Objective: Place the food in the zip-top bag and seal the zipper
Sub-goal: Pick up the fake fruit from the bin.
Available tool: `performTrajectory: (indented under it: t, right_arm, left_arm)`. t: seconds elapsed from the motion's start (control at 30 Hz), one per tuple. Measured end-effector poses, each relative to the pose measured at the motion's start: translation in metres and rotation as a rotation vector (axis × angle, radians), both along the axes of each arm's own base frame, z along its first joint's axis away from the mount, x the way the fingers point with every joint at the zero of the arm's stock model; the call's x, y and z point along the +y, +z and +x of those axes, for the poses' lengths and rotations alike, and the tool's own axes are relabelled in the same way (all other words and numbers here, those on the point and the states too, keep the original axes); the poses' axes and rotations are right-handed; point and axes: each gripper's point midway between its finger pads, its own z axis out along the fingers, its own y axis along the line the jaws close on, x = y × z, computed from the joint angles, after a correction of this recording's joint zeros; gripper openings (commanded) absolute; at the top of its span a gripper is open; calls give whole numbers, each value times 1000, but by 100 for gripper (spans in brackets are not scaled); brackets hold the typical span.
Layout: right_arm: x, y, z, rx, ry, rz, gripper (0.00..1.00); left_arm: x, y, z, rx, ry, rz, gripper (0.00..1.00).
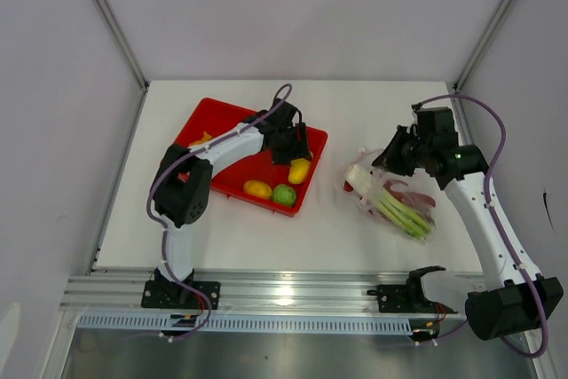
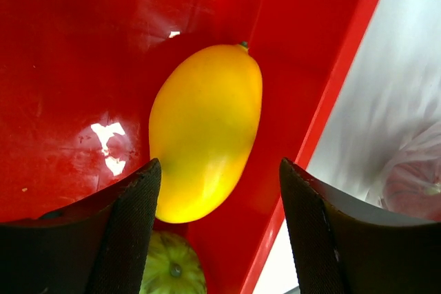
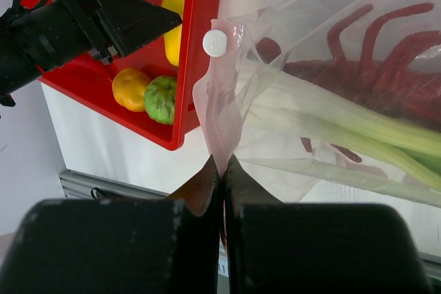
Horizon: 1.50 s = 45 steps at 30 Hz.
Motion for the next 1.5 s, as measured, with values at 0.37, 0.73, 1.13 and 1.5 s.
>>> performTrajectory:
  t: [0.37,0.73,1.13,1.5]
  right_arm:
    - [1,-3,-3,-1,5,7,0]
    - [2,-1,-4,-9,11,15,0]
    - [5,-1,-4,-9,21,30,0]
    - [6,-1,-5,-6,26,36,0]
  left_arm:
    - [5,-12,3,23,21,15,71]
    - [11,-40,-1,80,33,77,76]
    - [11,-44,-1,91,32,83,68]
    - [10,-44,3,83,35,81,32]
